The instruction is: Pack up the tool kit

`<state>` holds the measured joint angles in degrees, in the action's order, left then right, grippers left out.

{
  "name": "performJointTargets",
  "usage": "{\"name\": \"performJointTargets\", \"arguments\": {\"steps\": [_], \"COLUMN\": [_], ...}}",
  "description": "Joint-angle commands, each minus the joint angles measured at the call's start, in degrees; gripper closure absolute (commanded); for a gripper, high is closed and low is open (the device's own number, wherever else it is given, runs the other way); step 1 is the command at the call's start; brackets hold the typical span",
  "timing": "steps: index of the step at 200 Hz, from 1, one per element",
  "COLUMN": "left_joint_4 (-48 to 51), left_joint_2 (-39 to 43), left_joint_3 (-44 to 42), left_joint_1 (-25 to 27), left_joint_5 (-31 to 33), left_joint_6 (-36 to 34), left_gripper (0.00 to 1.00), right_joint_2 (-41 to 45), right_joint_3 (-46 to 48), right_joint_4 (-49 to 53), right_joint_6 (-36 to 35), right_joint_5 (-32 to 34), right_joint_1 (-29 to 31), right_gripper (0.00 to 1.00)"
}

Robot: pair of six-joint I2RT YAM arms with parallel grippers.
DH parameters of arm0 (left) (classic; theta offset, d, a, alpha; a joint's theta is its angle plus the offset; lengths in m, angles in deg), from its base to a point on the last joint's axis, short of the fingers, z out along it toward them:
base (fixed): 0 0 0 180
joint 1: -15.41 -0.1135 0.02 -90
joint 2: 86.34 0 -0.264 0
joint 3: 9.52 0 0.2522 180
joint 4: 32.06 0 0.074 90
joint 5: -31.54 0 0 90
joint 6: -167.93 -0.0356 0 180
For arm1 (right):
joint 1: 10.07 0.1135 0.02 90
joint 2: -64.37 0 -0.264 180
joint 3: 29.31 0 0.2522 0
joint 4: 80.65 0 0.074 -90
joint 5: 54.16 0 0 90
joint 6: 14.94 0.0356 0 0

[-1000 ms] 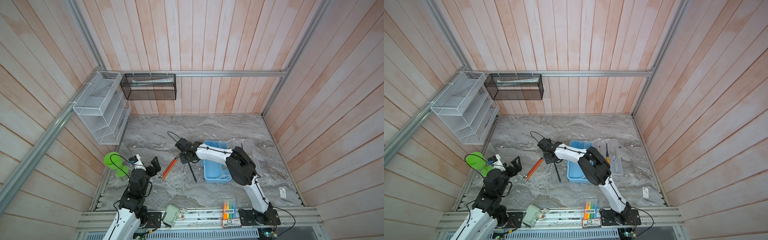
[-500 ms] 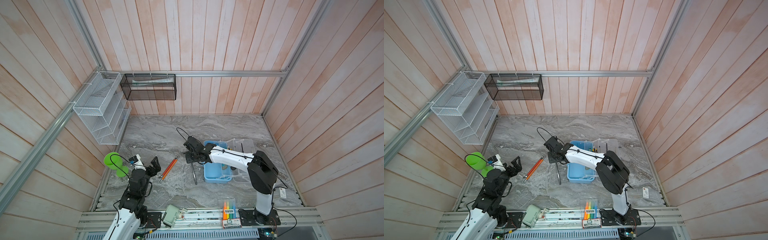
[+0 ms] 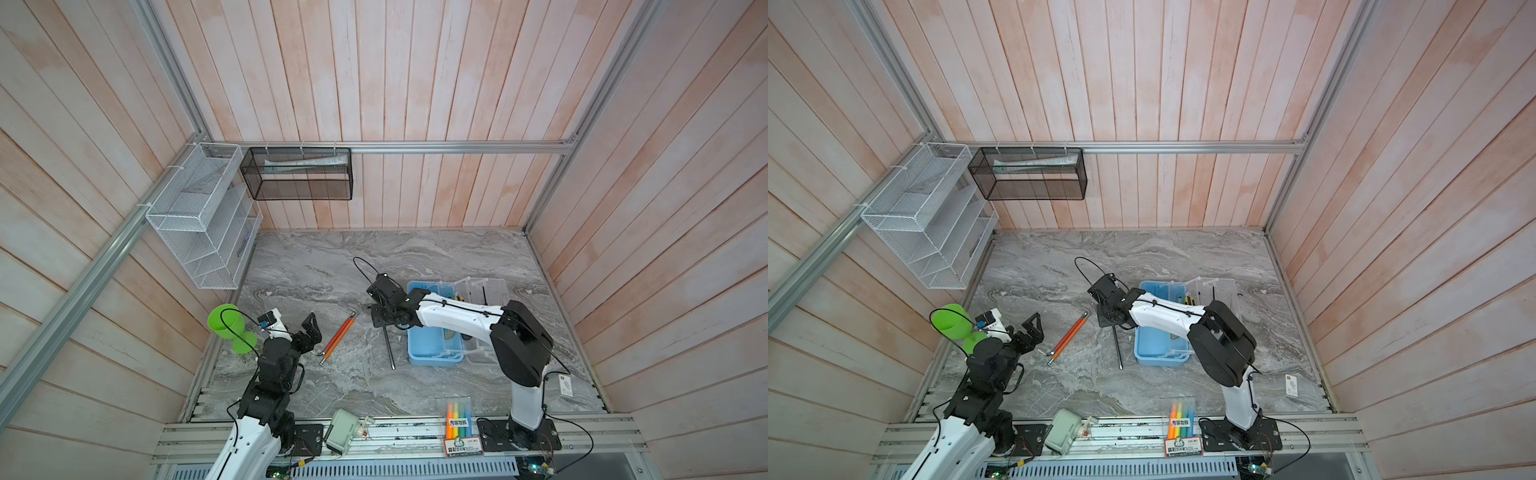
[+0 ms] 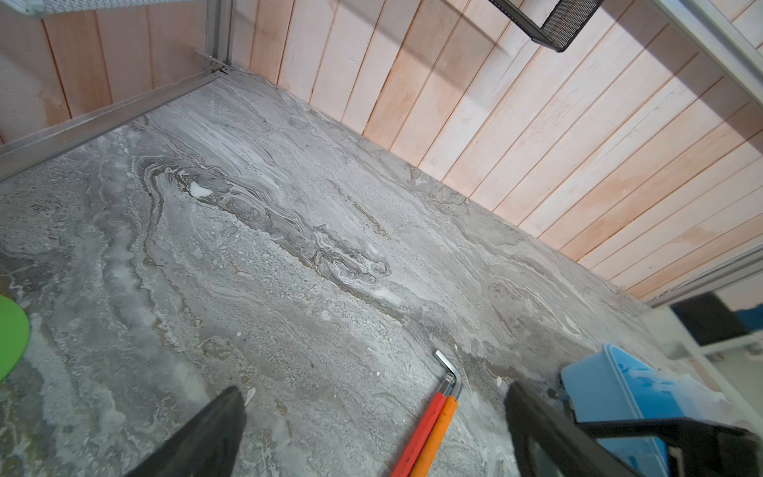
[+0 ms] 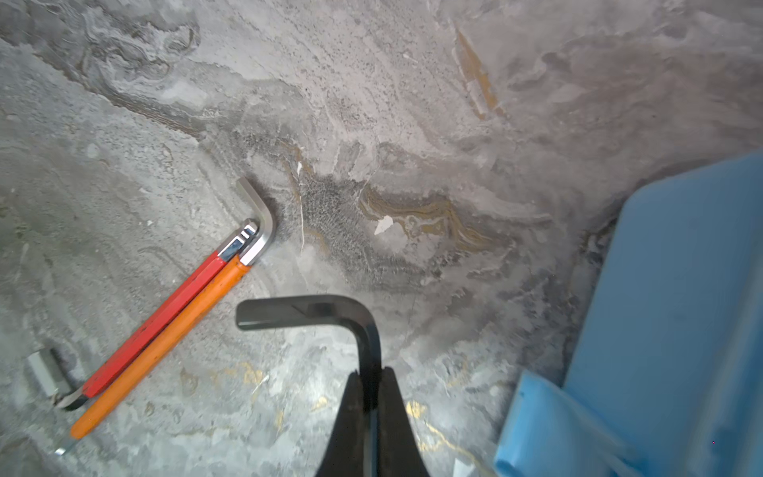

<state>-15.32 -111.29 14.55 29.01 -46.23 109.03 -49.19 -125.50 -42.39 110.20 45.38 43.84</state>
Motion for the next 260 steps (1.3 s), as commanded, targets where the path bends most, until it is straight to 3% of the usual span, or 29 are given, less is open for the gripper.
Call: {"name": "performJointTargets", "arguments": {"steps": [1,83,109,145,209,260], "left_joint_4": [-1.32,-1.36,-1.31,-1.41,-1.42,-1.42], "left_joint_2": [0.05,0.16,0.02,-0.02,-0.02,-0.06], "left_joint_3": [-0.76,-0.73,-0.71,-0.70,-0.68,-0.75], "left_joint_1": [-0.25,-0.25,-0.26,-0.26,-0.26,-0.26], "left_joint_5": [-0.63,-0.63,-0.62,-0.59,-0.70,-0.72], "left_joint_6": [-0.73,-0.69,-0.77,-0.77,-0.70,-0.77], "left_gripper": [0.00,0.00,0.00,0.00,0.00,0.00], "right_joint_2": [-4.38,-12.15,-12.13,-10.15,-11.03,-11.66], "right_joint_3": [-3.75,-9.45,-9.92,-9.38,-7.82,-6.17], "right_joint_4": [2.20,5.86,6.83,8.68,14.18,13.92], "right_joint_6": [-1.61,-3.40,-3.58,-3.67,-2.47,-1.61], "right_joint_5": [0.80,-0.47,-0.68,-1.24,-1.01,-1.98], "right_joint_1": [-0.21,-0.38,-0.38,0.27,3.00,3.44], "right_gripper": [1.00,1.00,0.77,0.66,0.66,0.84]}}
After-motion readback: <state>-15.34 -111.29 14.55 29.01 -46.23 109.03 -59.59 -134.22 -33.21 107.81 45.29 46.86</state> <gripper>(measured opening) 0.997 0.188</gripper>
